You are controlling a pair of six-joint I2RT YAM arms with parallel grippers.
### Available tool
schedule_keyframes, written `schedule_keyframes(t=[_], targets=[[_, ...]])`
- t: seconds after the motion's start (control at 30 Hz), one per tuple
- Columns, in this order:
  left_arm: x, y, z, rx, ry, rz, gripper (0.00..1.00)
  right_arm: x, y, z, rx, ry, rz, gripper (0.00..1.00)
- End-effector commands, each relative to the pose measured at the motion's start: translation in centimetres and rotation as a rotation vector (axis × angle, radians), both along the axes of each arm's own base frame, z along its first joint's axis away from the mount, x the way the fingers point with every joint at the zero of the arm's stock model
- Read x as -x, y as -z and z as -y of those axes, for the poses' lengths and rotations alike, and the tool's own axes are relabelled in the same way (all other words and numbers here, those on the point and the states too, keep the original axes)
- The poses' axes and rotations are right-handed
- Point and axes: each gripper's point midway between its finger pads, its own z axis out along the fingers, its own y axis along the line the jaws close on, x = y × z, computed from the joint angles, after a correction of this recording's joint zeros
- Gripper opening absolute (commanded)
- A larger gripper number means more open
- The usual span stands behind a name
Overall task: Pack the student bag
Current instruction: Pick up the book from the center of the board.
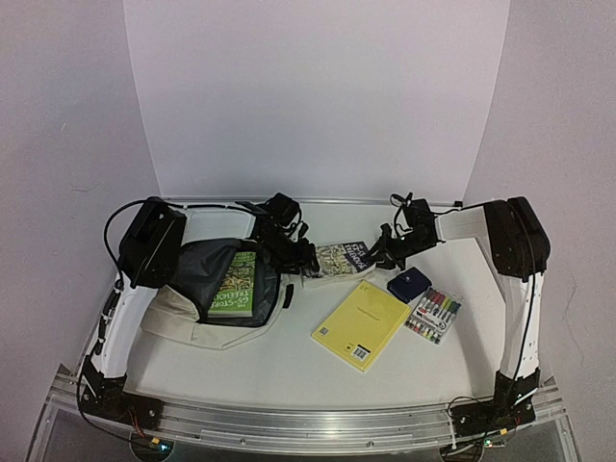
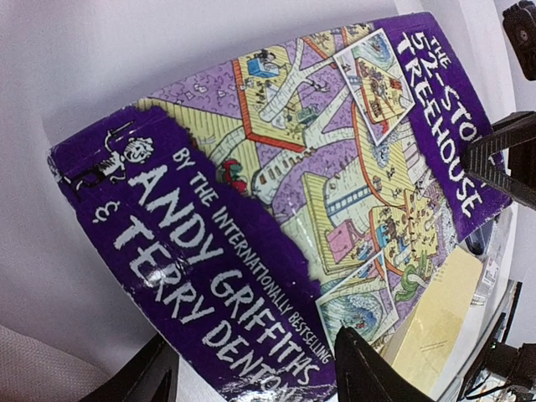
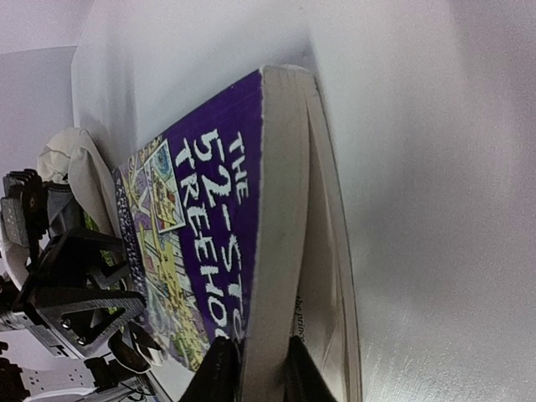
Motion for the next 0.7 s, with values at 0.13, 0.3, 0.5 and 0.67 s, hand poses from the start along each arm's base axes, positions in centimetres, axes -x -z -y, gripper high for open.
schedule_keyframes(t=[0.13,0.3,0.5,0.67], targets=[[0.4,-6.6,0.0,0.040,0.063,0.133,0.75,-0.5,-9.0,-1.6,-0.064,-0.105,0.251,0.00],[1.2,-13.0,-1.4,0.077,0.096,0.240,0.85,0.3,-17.0,-2.2,-0.120,-0.202,0.474,0.00],[2.8,-19.7,-3.6,0.131,0.129,0.365,0.94,2.4,-24.0,-2.3,-0.162,-0.295,0.656,0.00],[5.2,-23.2,-4.5,0.189,0.220,0.437,0.98,5.4,-28.1,-2.8,-0.242,-0.411,0.736,0.00]])
